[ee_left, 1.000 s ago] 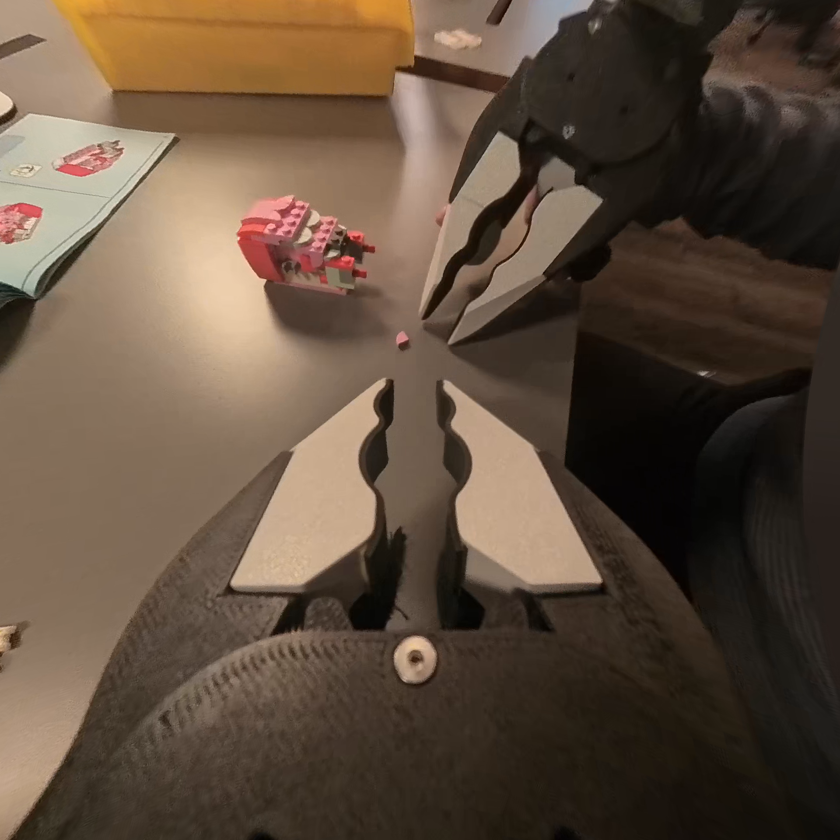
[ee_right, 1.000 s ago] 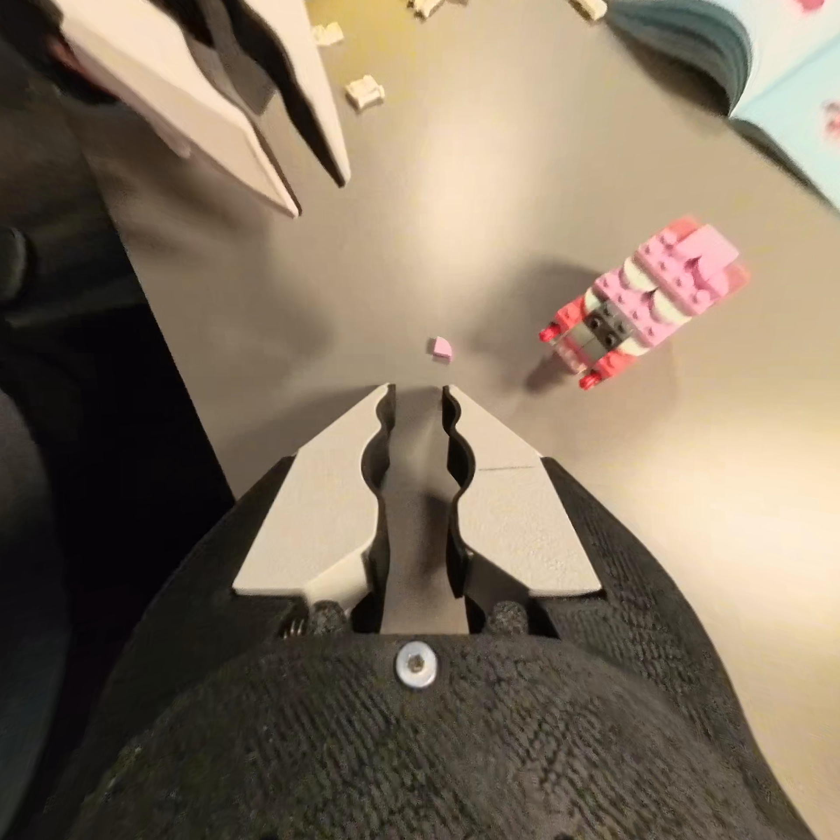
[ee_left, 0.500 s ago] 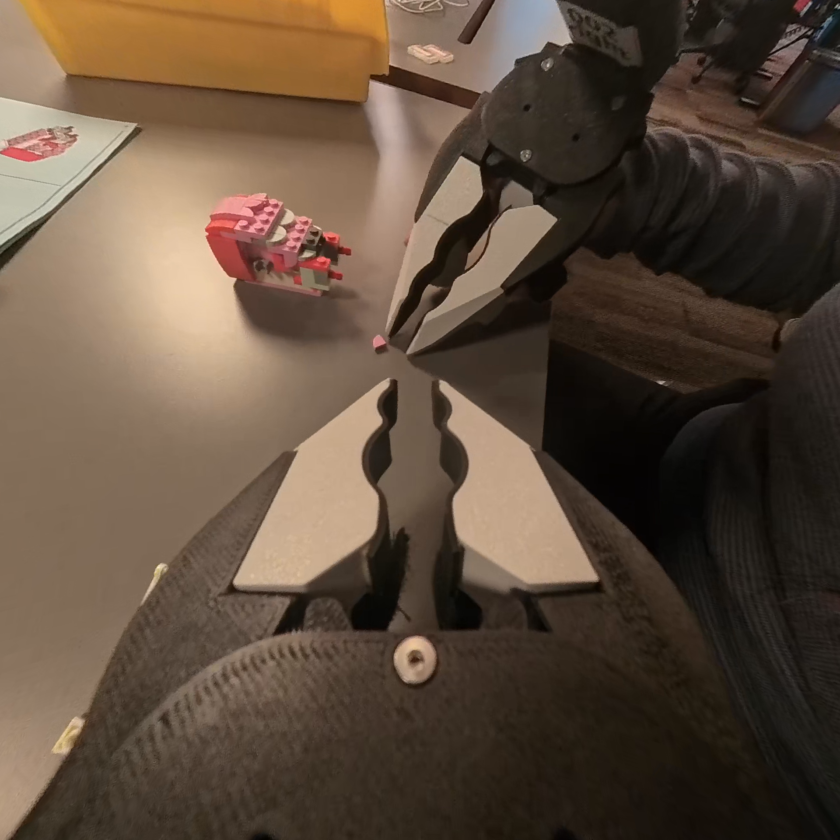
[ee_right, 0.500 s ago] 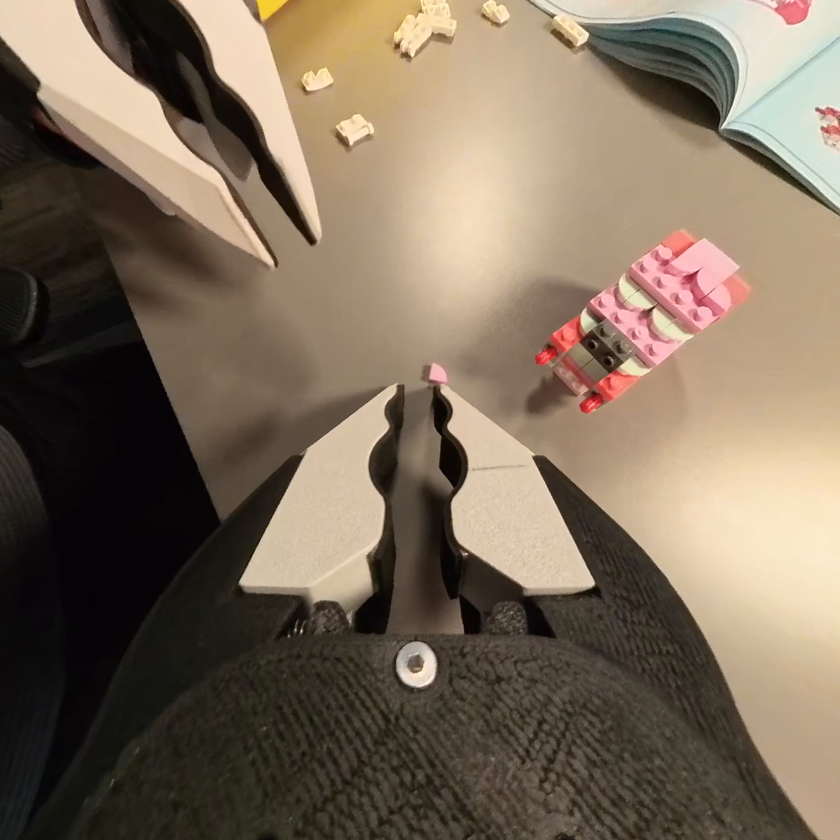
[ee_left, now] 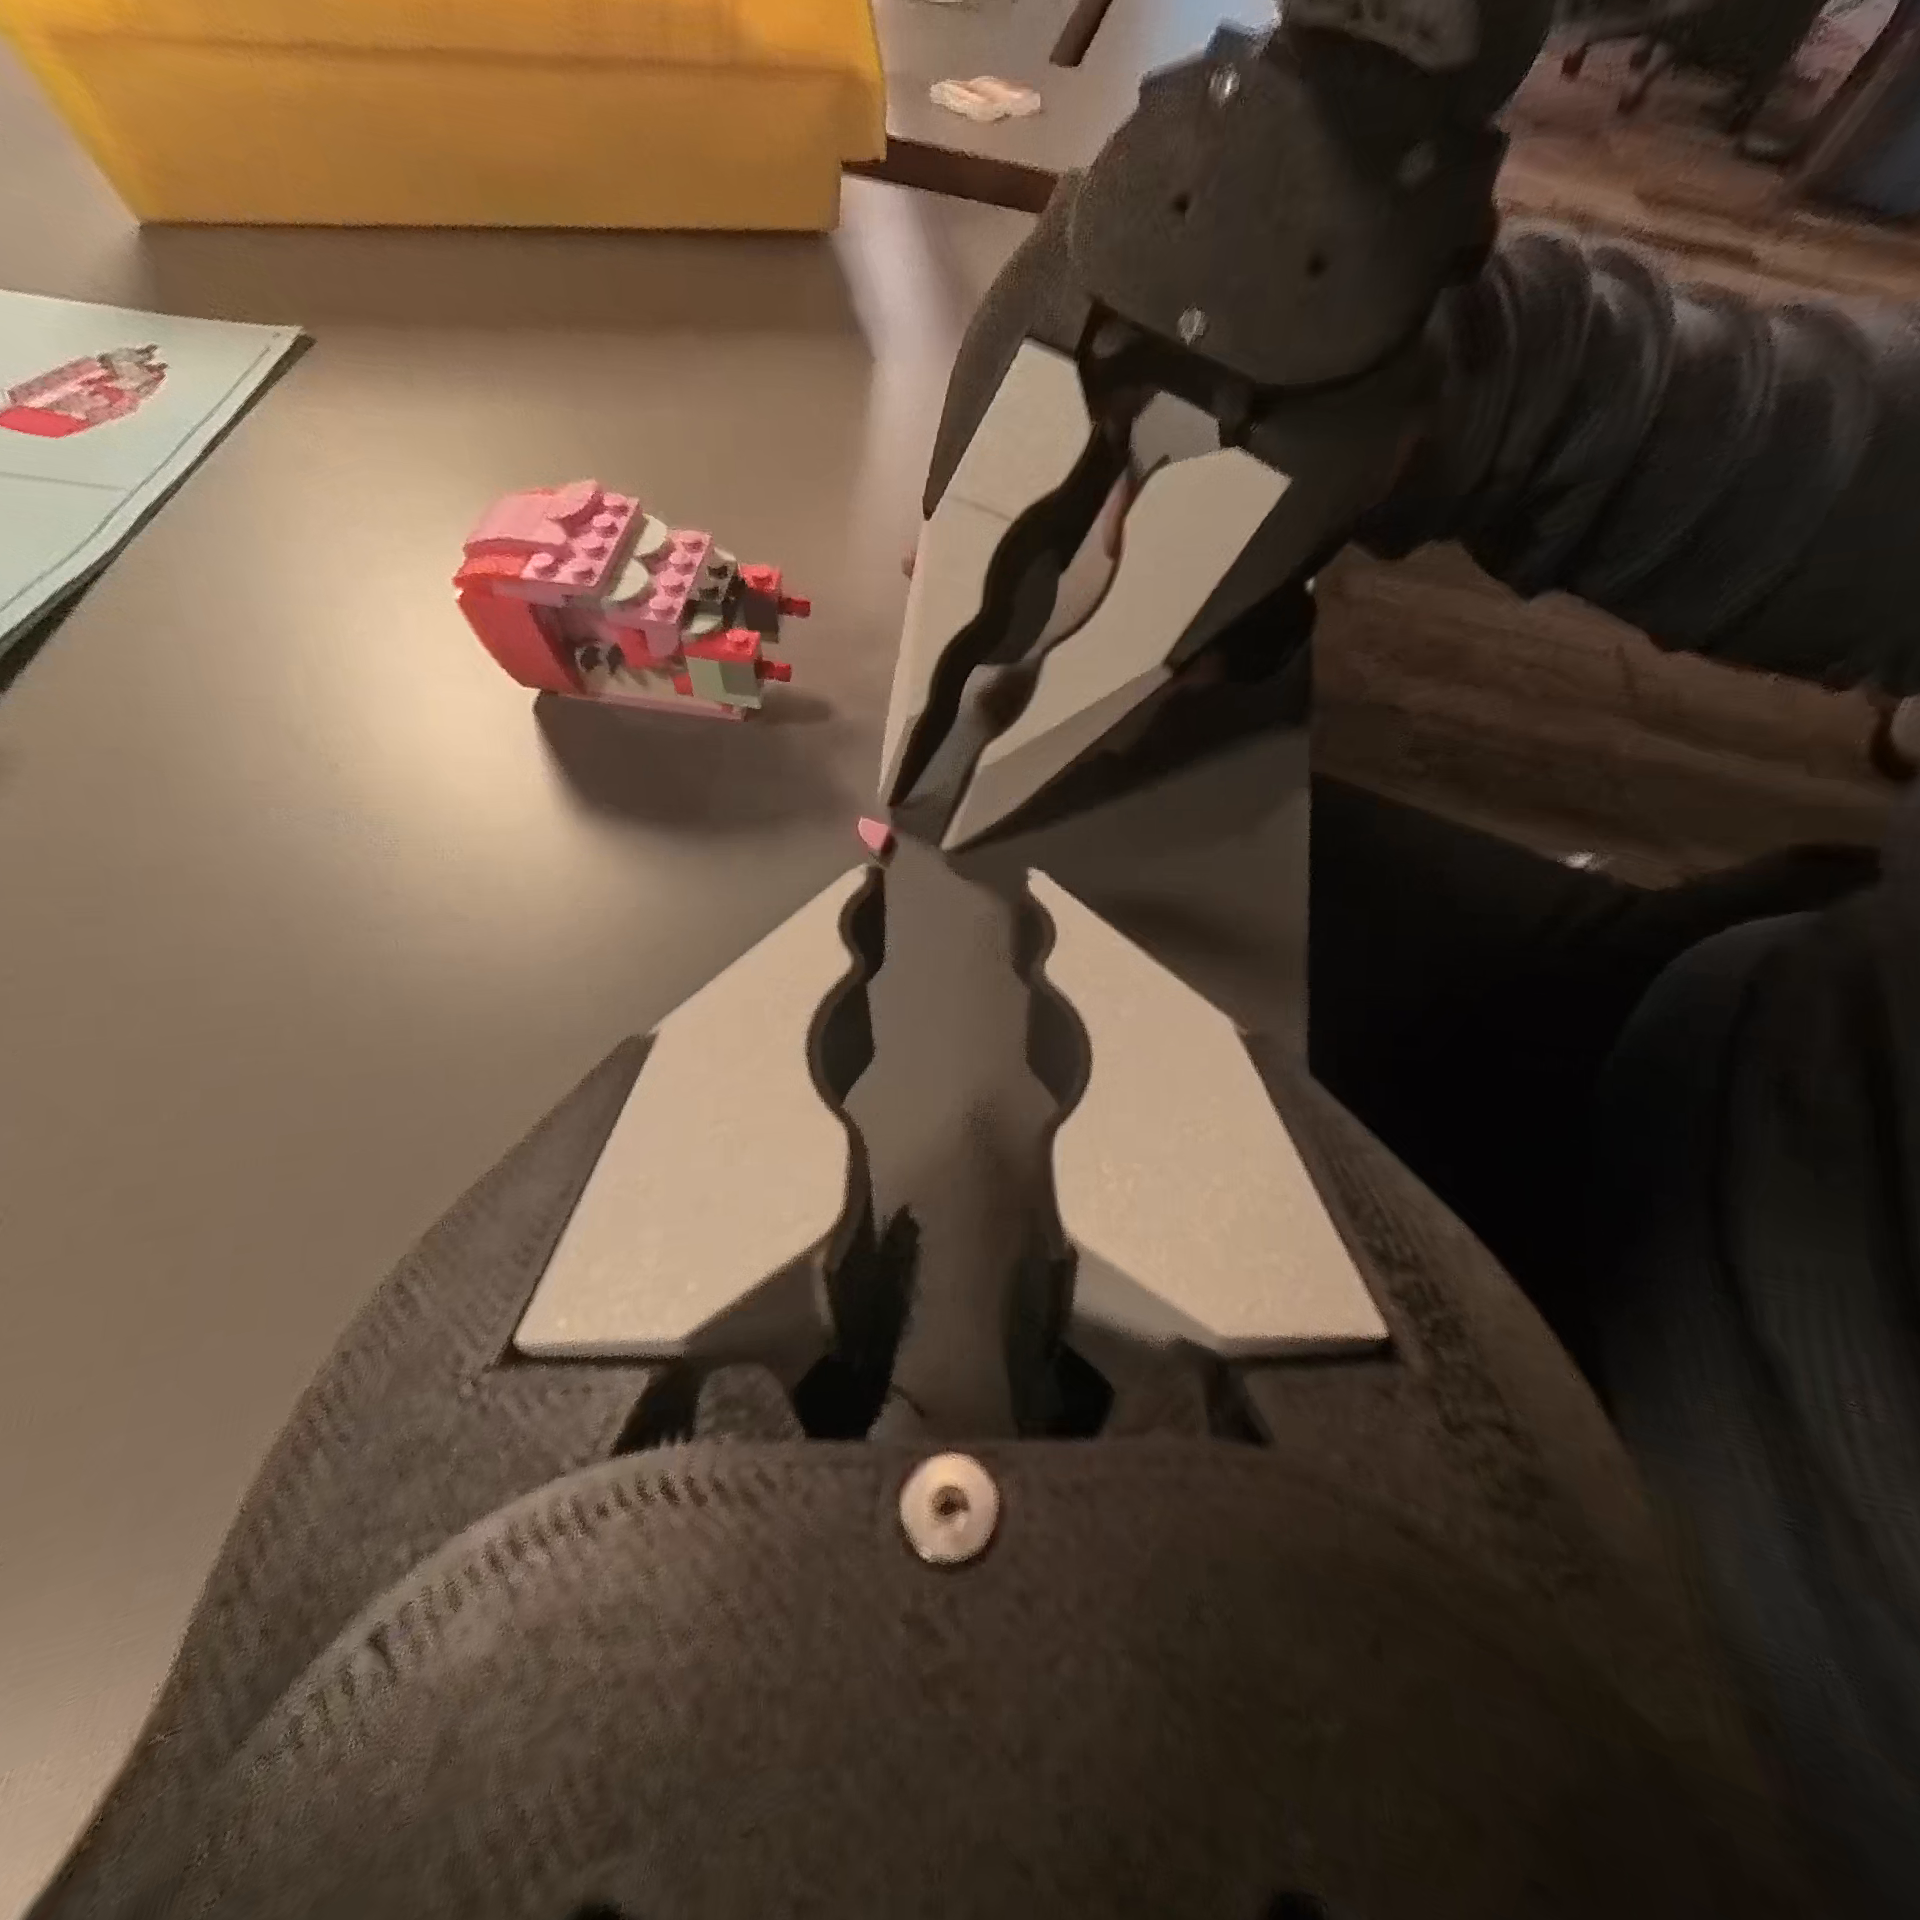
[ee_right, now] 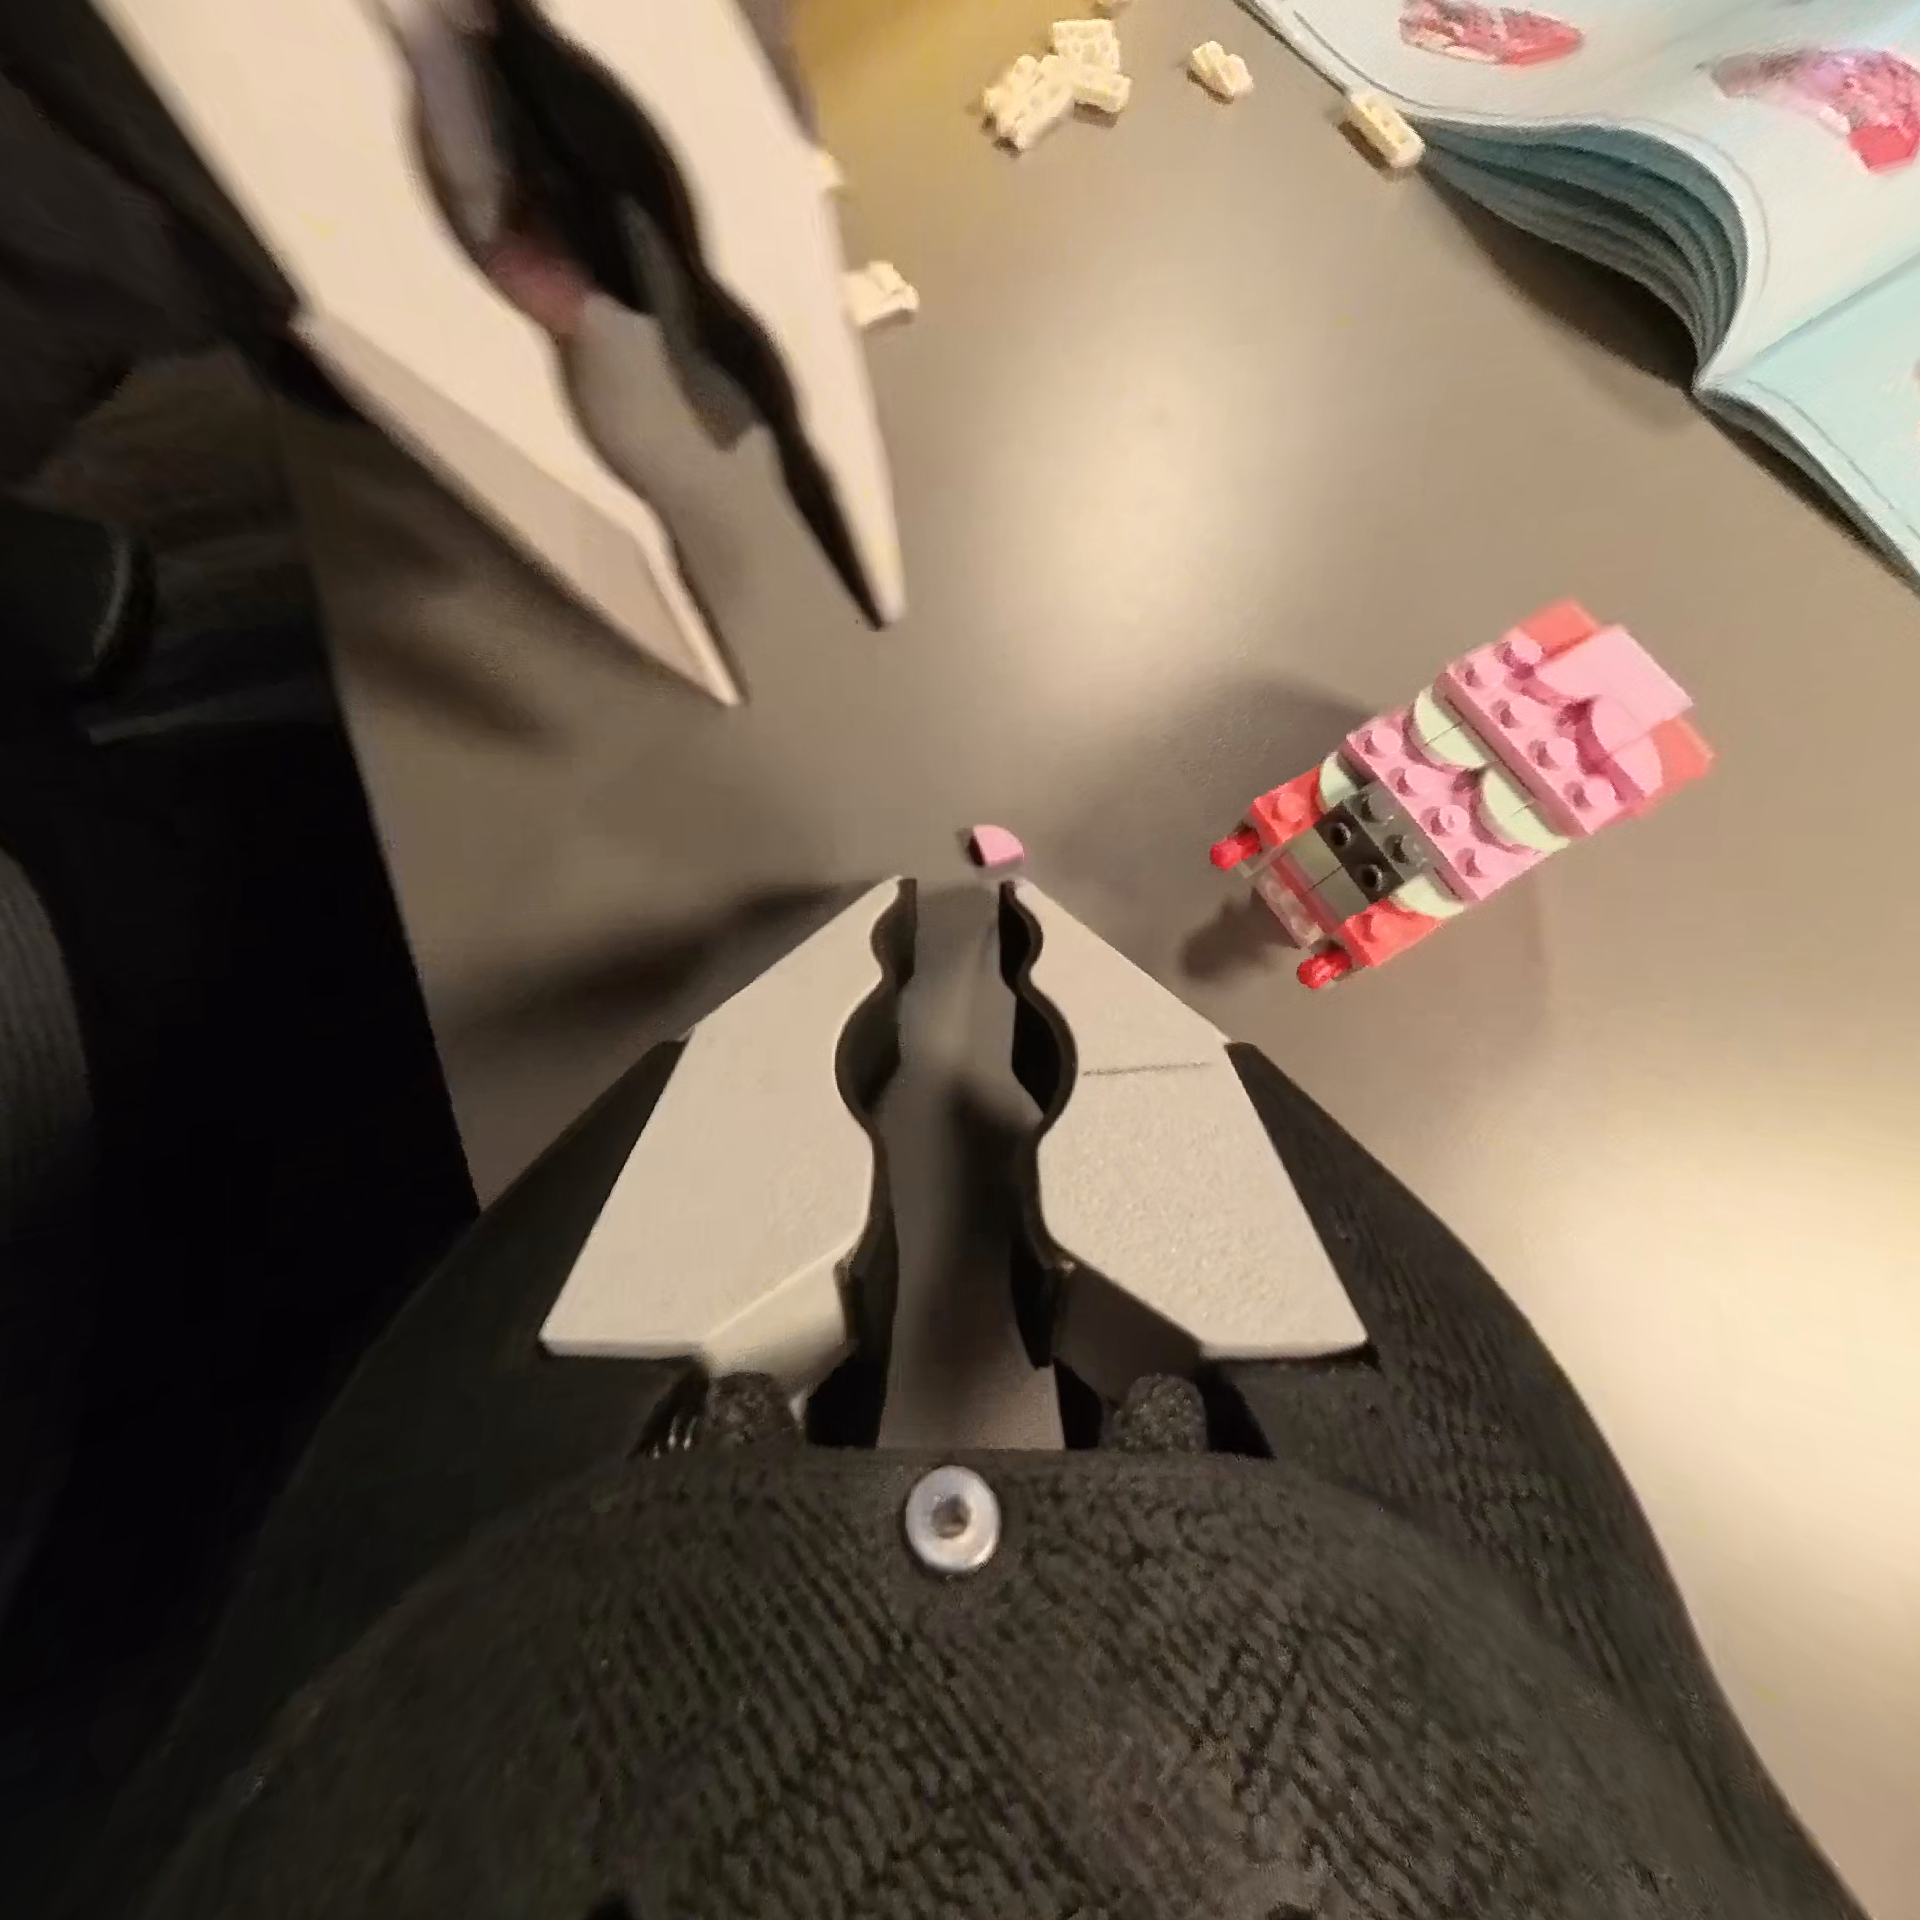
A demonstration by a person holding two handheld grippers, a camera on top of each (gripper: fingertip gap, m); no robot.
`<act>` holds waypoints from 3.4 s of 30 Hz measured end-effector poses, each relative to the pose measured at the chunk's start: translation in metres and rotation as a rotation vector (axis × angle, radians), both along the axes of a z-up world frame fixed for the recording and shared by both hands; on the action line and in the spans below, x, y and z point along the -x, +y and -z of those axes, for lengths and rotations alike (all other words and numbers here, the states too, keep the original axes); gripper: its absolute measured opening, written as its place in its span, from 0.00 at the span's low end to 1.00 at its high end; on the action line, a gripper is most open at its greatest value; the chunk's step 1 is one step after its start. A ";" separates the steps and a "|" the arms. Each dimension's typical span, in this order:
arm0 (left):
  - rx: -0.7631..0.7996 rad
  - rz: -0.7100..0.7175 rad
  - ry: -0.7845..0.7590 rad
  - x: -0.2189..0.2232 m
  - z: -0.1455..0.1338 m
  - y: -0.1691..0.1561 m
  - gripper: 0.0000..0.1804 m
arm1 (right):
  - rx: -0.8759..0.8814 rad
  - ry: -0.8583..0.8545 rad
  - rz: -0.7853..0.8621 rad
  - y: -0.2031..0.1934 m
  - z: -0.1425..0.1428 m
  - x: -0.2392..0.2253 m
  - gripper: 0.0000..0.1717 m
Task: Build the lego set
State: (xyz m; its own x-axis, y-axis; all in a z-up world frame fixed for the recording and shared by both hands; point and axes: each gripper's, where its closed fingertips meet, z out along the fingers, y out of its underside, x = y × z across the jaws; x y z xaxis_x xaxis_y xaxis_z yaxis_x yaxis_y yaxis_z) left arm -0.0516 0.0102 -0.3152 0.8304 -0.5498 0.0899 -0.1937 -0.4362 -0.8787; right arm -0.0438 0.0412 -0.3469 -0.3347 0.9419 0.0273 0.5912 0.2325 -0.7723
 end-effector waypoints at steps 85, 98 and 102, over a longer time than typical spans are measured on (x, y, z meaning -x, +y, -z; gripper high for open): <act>0.004 0.107 0.200 0.011 0.014 0.108 0.61 | 0.409 0.376 -0.206 0.108 -0.080 0.025 0.51; 0.061 0.049 -0.006 0.026 0.006 0.123 0.43 | 0.323 0.255 -0.236 0.098 -0.052 0.027 0.52; 0.095 0.089 -0.278 0.020 -0.015 0.117 0.43 | 0.277 0.223 -0.261 0.086 -0.045 0.031 0.51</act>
State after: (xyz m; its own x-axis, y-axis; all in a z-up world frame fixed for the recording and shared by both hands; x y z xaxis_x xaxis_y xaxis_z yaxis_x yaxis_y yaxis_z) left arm -0.0721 0.1274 -0.3000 0.7158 -0.5976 0.3613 0.0073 -0.5110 -0.8596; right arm -0.0744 0.1271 -0.3017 -0.5773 0.8084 -0.1153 0.3514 0.1185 -0.9287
